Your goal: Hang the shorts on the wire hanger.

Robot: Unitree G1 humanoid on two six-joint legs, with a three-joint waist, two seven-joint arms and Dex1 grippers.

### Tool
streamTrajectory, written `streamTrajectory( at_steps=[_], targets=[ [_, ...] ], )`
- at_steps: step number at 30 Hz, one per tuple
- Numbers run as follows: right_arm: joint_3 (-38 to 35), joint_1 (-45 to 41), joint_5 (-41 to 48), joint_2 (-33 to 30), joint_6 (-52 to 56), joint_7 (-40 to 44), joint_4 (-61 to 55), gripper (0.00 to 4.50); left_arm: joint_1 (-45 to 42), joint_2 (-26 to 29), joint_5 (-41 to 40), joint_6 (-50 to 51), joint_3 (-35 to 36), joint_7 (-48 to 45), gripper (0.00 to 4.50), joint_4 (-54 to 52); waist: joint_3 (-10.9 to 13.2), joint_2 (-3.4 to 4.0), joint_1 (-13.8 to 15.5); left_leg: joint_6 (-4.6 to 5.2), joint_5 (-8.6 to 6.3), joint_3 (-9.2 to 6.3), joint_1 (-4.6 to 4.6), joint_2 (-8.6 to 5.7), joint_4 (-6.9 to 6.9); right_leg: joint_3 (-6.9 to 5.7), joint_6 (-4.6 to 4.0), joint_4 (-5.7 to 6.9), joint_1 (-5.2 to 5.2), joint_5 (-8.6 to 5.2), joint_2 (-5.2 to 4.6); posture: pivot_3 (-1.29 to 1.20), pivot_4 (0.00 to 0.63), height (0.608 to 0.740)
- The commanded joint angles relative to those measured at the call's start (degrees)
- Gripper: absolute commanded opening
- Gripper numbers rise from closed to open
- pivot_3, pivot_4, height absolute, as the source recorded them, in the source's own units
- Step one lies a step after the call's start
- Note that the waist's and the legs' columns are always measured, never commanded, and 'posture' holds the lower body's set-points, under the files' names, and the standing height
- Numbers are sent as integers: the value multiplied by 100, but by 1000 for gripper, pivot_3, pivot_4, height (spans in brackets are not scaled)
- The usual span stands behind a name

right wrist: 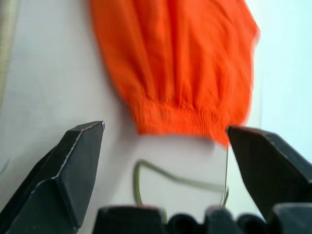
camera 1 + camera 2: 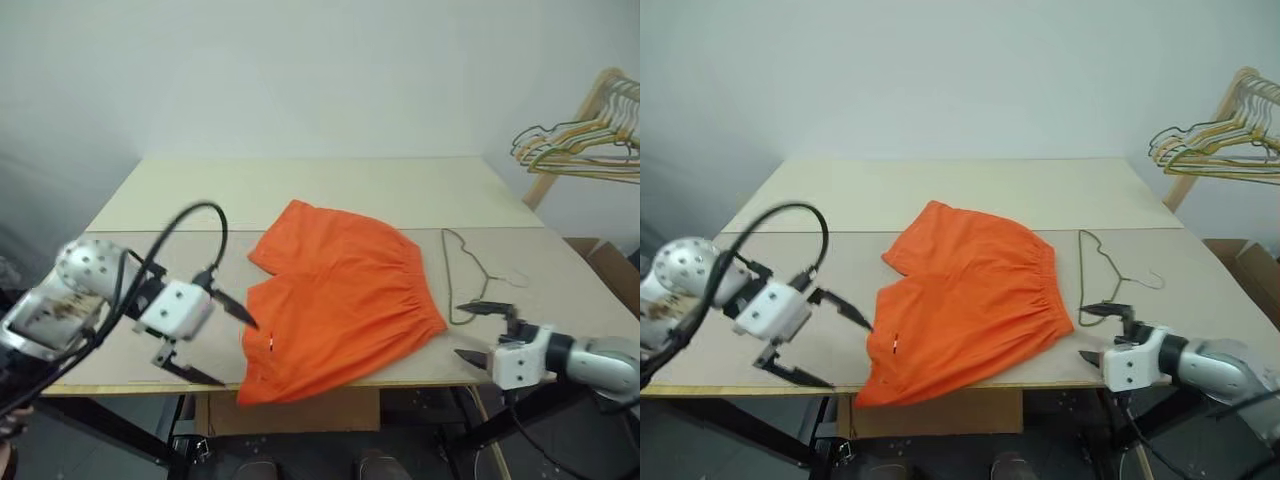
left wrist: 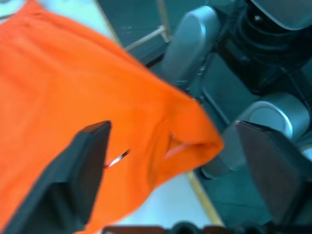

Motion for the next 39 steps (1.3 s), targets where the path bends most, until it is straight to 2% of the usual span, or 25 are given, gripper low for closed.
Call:
streamTrajectory(
  at_steps=[1, 3, 6, 9, 12, 14, 18, 21, 25, 35, 36, 39],
  targets=[
    [-1212, 386, 1441, 237, 2673, -98, -1203, 4500, -514, -580, -187, 692, 329, 550, 4453, 309, -3, -6, 44, 0, 0, 0, 1, 0, 3, 0, 3, 0, 2, 2, 2, 60, 0, 740],
    [-1505, 388, 1826, 463, 4263, -377, -1702, 4500, -768, -1047, -314, 1333, 434, 1124, 4453, 328, -6, -14, 73, -1, 0, -2, 0, -1, 6, 0, 10, -1, 3, 6, 4, 60, 0, 740],
    [-1367, -483, 2471, 972, 7252, -1184, -2167, 4500, -1015, -1939, -466, 2187, 524, 2226, 4453, 110, -18, -37, 64, -2, -1, -4, -9, 7, 6, -4, 17, -5, -3, 10, 11, 42, 0, 740],
    [-1129, -1459, 2561, 1610, 8650, -1585, -2062, 4500, -1122, -2471, -403, 2525, 524, 2644, 4453, -19, -21, -29, 24, -1, -1, -5, -38, 3, 5, 0, 45, -8, -29, 31, 11, 8, 0, 740],
    [-1050, -2190, 2525, 2139, 9400, -1786, -1772, 4500, -1190, -2757, -317, 2686, 502, 2786, 4453, -79, -27, -17, -46, 0, -1, -13, -87, 4, 4, -2, 44, -5, -83, 38, 22, -1, 0, 740],
    [-737, -2713, 2243, 2376, 9723, -1911, -1151, 4500, -1243, -2869, -303, 2757, 439, 2673, 4453, -101, -28, -14, -66, 1, 0, -15, -126, 1, 6, -1, 43, -1, -119, 41, 22, -1, 0, 740],
    [-296, -3437, 1908, 2565, 10259, -1945, -25, 4500, -1307, -2875, -140, 2707, 303, 2399, 4453, -75, -28, -13, -77, 1, 0, -16, -156, -2, 6, -4, 12, -25, -133, 66, 21, 4, 0, 740],
    [-303, -3709, 1807, 2701, 10492, -1916, 527, 4500, -1289, -2895, -101, 2689, 345, 2324, 4453, -73, -28, -13, -76, 6, -4, -19, -165, -2, 6, -9, 11, -35, -133, 67, 20, 14, 0, 740],
    [-248, -3736, 1718, 2745, 10410, -1793, 772, 3657, -1246, -2900, -87, 2706, 392, 2291, 4500, -115, -28, -13, -71, 7, -4, -25, -165, -1, 6, -14, 28, -57, -123, 73, 20, 23, 0, 740],
    [-892, -3676, 1614, 2920, 10641, -1931, 836, 98, -1247, -2849, 7, 2587, 458, 2145, 4500, -49, -30, -15, -48, 8, -3, -25, -166, -1, 10, -13, 68, -68, -117, 76, 20, 25, 0, 740],
    [-896, -3620, 1581, 2892, 10611, -1920, 757, 17, -1265, -2852, 25, 2564, 459, 2136, 4500, -22, -30, -15, -49, 8, -3, -25, -166, -1, 10, -13, 68, -69, -118, 76, 20, 25, 0, 740],
    [-274, -3233, 1050, 2464, 10028, -1984, 232, 17, -1330, -2859, 288, 2245, 384, 2101, 4500, 123, -30, -14, -23, 8, -4, -27, -172, -1, 10, -15, 67, -71, -120, 76, 20, 21, 0, 740]
  ],
)
